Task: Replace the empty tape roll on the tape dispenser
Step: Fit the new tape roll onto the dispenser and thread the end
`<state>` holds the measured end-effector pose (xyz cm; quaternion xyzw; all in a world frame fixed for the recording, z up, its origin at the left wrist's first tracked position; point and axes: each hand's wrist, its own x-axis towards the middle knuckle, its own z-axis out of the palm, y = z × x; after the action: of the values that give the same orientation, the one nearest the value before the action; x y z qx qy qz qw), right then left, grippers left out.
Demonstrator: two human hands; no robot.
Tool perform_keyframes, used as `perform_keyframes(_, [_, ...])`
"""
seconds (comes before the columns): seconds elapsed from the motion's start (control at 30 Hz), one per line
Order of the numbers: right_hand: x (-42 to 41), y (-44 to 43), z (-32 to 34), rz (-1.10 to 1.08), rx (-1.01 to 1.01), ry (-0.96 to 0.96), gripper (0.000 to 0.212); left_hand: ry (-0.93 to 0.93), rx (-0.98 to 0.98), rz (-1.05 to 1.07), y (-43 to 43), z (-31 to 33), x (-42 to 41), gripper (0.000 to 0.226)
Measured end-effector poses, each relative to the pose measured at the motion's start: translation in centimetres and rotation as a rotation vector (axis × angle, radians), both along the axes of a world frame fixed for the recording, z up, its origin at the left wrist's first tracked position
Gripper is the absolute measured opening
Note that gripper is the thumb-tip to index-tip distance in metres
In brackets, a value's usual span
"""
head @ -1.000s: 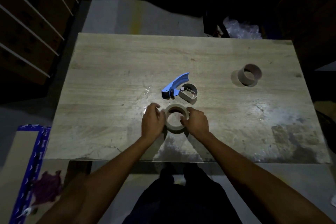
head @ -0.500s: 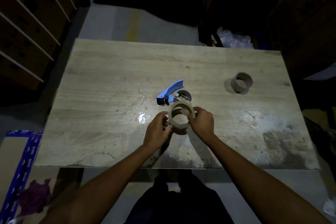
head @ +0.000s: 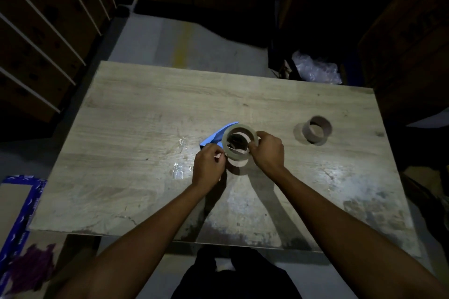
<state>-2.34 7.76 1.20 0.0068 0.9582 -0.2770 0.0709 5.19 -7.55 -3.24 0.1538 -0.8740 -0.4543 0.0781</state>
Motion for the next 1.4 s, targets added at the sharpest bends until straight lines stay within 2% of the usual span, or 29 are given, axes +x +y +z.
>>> perform_keyframes(0.33, [-3.4,-0.1,-0.5,0.094,0.053,-0.173,0.026,-0.038,-0.041,0.092,2.1,-0.1,-1.5,0.018])
perform_keyframes(0.6, [-2.4,0.3,-1.6,0.177,0.049,-0.159,0.013,-0.101,-0.047,0.199,3.0,-0.6,-0.3,0.018])
perform_keyframes(0.9, [-2.5,0.6,-3.3,0.307,0.131,-0.2,0.022,-0.26,-0.141,0.236,2.5,-1.7,-0.7,0.008])
perform_keyframes(0.97, [-2.6,0.6,-3.2,0.333,0.14,-0.19,0.028,-0.277,-0.141,0.237,2.3,-1.8,-0.8,0.007])
perform_keyframes(1.1, [-2.4,0.4,-3.3,0.553,0.149,-0.114,0.066,-0.259,-0.17,0.221,1.9,-2.0,-0.5,0.004])
perform_keyframes(1.23, [-3.4,-0.6,-3.5,0.743,0.18,-0.016,0.062,-0.208,-0.261,0.26,2.1,-1.8,-0.1,0.006])
perform_keyframes(1.4, [-5.6,-2.1,-4.3,0.773,0.218,-0.095,0.075,-0.11,-0.232,0.279,2.1,-2.8,0.0,0.006])
